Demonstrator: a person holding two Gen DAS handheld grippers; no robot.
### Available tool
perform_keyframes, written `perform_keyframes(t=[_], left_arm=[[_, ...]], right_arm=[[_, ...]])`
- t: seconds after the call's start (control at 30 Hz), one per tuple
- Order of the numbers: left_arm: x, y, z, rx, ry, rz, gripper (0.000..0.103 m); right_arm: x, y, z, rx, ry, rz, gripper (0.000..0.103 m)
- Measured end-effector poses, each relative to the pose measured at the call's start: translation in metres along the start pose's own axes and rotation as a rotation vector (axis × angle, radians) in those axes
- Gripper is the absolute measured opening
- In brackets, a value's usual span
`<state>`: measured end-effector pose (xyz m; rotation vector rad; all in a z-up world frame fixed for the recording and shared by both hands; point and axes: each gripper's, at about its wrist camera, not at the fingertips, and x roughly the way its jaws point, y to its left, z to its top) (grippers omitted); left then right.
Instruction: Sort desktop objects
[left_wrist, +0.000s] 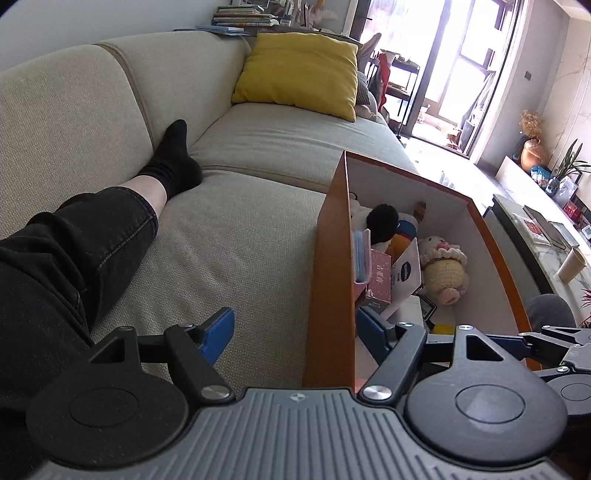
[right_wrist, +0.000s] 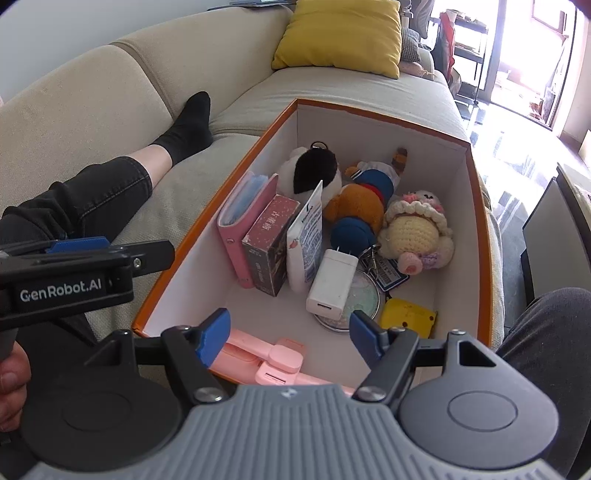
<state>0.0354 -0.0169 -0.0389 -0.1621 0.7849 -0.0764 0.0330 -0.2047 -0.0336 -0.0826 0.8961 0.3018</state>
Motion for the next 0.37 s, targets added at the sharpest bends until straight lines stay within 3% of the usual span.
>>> perform_keyframes(t=[0.37], left_arm=[[-0.0044,-0.0019,0.0001,0.006,-0.016,0.009,0.086]], right_arm=[[-0.0019,0.0004,-0.0011,-0.005,0.001,0.005,0.073]])
